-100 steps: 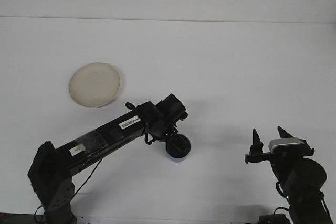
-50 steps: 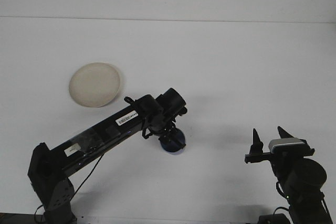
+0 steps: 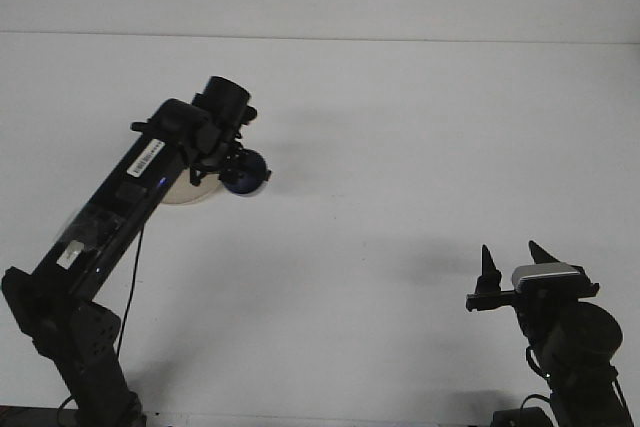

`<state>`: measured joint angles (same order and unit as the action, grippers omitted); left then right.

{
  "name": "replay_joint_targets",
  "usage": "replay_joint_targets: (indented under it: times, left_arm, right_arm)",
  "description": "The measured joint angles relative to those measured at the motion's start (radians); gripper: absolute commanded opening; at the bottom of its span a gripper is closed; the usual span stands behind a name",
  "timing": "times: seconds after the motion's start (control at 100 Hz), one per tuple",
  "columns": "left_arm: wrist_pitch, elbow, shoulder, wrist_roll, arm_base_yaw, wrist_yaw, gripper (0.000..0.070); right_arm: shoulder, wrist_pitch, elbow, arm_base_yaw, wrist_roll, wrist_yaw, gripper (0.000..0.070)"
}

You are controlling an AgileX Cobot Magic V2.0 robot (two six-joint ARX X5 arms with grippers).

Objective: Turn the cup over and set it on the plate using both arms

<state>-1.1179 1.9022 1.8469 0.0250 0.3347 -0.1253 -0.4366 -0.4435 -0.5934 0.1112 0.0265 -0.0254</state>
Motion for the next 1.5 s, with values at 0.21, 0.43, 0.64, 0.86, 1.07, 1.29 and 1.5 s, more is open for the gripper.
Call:
replay_joint_targets:
  times: [0.21, 0.43, 0.64, 0.86, 1.07, 1.29, 1.5]
  left_arm:
    - [0.065, 0.000, 0.018, 0.003, -0.210, 0.000, 0.0010]
    - [0.124, 0.000, 0.020, 0.004, -0.333, 0.103, 0.0010]
    - [0.133, 0.000, 0.055, 0.004, -0.360, 0.104, 0.0010]
    - [0.143, 0.000, 0.131, 0.004, -0.357, 0.106, 0.0013]
    - [0.151, 0.000, 0.178, 0.003, -0.359, 0.106, 0.0018]
    - [0.163, 0.000, 0.185, 0.002, -0.364, 0.106, 0.0293]
    - [0.165, 0.008, 0.185, 0.002, -0.364, 0.106, 0.0508]
  right_arm:
    - [0.000, 0.000, 0.000, 0.000, 0.000, 0.000, 0.0498]
    - [0.000, 0.000, 0.000, 0.000, 0.000, 0.000, 0.0498]
    - [0.000, 0.000, 0.000, 0.000, 0.000, 0.000, 0.0498]
    - [0.000, 0.000, 0.000, 0.000, 0.000, 0.000, 0.0498]
    - [0.000, 0.000, 0.000, 0.000, 0.000, 0.000, 0.0498]
    - [0.000, 0.000, 0.000, 0.000, 0.000, 0.000, 0.0498]
    - [0.000, 0.000, 0.000, 0.000, 0.000, 0.000, 0.0498]
